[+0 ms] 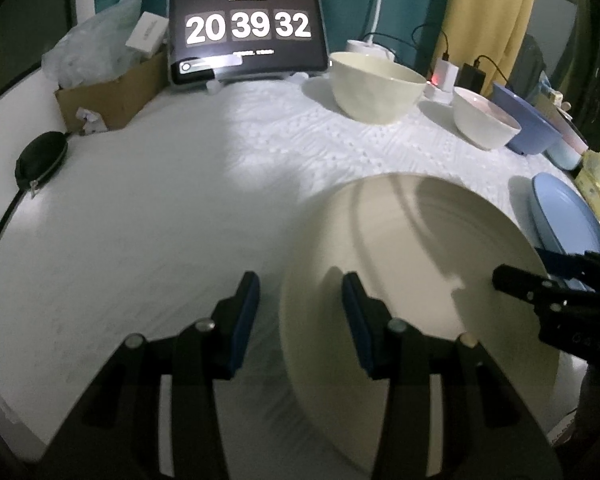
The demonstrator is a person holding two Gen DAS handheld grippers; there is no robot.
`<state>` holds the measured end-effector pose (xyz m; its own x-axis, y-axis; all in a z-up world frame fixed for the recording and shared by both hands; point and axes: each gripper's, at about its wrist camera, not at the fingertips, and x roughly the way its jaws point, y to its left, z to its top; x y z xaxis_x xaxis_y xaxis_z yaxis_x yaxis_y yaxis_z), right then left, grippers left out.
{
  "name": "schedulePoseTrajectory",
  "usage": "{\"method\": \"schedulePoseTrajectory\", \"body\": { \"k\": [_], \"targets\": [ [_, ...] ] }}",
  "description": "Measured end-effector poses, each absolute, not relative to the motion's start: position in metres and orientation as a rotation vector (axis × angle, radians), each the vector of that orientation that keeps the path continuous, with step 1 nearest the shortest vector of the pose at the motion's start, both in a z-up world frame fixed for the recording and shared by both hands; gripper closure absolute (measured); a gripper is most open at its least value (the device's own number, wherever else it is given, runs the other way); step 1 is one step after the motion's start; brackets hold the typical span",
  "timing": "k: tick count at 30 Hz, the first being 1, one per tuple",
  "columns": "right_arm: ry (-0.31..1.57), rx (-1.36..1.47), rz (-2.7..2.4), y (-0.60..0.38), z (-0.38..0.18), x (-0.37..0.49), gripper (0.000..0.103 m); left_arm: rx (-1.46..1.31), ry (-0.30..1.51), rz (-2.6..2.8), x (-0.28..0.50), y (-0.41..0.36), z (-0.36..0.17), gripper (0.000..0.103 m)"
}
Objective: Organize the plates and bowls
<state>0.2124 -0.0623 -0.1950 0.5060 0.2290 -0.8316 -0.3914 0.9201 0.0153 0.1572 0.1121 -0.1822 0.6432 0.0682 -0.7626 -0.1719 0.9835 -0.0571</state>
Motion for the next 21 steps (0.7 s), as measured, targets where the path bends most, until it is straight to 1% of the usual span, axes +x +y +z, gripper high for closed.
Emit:
{"method": "schedulePoseTrajectory", "body": {
  "k": [1, 4, 6, 8, 15, 21],
  "targets": [
    [0.974, -0.18, 0.381, -0.0622, -0.1956, 0.2127, 0.046, -0.13, 0.86, 0.124, 0.1569, 0.1114, -0.1823, 0.058],
    [0.975, -0.172, 0.395, -0.061, -0.1961, 0.2121, 0.053, -0.116, 0.855, 0.088, 0.1565, 0.1061, -0.1825, 0.059],
    [0.971, -0.174, 0.398, -0.0607, -0.1955, 0.2116, 0.061, -0.115, 0.856, 0.08, 0.1568, 0.1037, -0.1824, 0.059],
    [0.966, -0.178, 0.398, -0.0606, -0.1952, 0.2104, 0.068, -0.122, 0.857, 0.079, 0.1575, 0.1039, -0.1824, 0.059],
    [0.956, -0.178, 0.389, -0.0632, -0.1949, 0.2086, 0.074, -0.128, 0.863, 0.076, 0.1579, 0.1032, -0.182, 0.061],
    [0.945, -0.174, 0.387, -0.0669, -0.1927, 0.2071, 0.075, -0.148, 0.871, 0.059, 0.1568, 0.1043, -0.1805, 0.061]
  ]
}}
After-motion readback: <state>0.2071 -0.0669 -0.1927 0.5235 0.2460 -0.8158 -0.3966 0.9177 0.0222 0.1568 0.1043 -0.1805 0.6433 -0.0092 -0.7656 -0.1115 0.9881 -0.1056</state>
